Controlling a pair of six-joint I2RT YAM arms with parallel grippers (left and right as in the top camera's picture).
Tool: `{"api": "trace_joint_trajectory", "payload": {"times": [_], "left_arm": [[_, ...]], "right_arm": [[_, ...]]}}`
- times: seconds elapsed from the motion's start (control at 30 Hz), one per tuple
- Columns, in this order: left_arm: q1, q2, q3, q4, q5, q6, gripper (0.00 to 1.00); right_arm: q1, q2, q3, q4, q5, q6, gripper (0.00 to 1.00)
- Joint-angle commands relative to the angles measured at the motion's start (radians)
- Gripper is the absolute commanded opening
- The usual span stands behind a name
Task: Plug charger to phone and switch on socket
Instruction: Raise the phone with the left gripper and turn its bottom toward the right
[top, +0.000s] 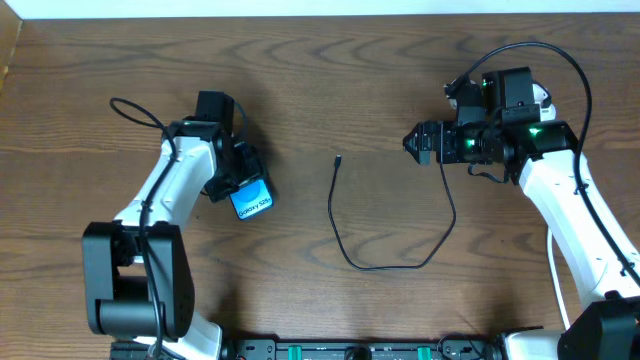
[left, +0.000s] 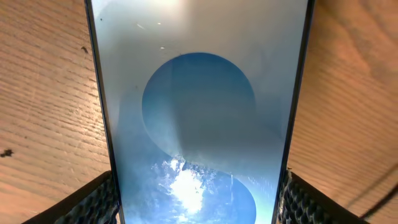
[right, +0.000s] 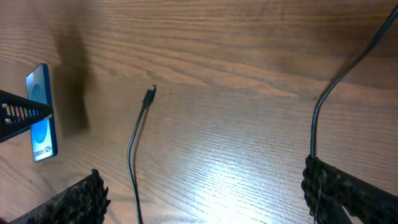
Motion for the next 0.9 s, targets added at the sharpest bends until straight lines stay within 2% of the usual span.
{"api": "trace_joint_trajectory", "payload": {"times": [0.0, 0.27, 0.5, 0.53, 0.67, 0.87], "left_arm": [[0.004, -0.047, 0.027, 0.036, 0.108, -0.055, 0.69], [0.004, -0.091, 0.027, 0.138, 0.358, -0.29, 0.69], [0.004, -0.091, 0.027, 0.249, 0.612, -0.603, 0.69], [0.004, -0.091, 0.027, 0.265, 0.648, -0.695, 0.69], [0.004, -0.091, 0.027, 0.278, 0.722, -0.888, 0.69], [0.004, -0.091, 0.027, 0.293, 0.808, -1.06, 0.69]], "right_arm": [[0.006, 0.0, 0.016, 0.005, -0.006, 0.01, 0.99], [0.006, 0.0, 0.016, 0.005, -0.006, 0.01, 0.99], [0.006, 0.0, 0.016, 0.005, -0.006, 0.01, 0.99], [0.006, 0.0, 0.016, 0.005, -0.006, 0.01, 0.99], [0.006, 0.0, 0.016, 0.005, -0.006, 0.01, 0.99], [0.006, 0.0, 0.016, 0.005, -0.006, 0.01, 0.99]]}}
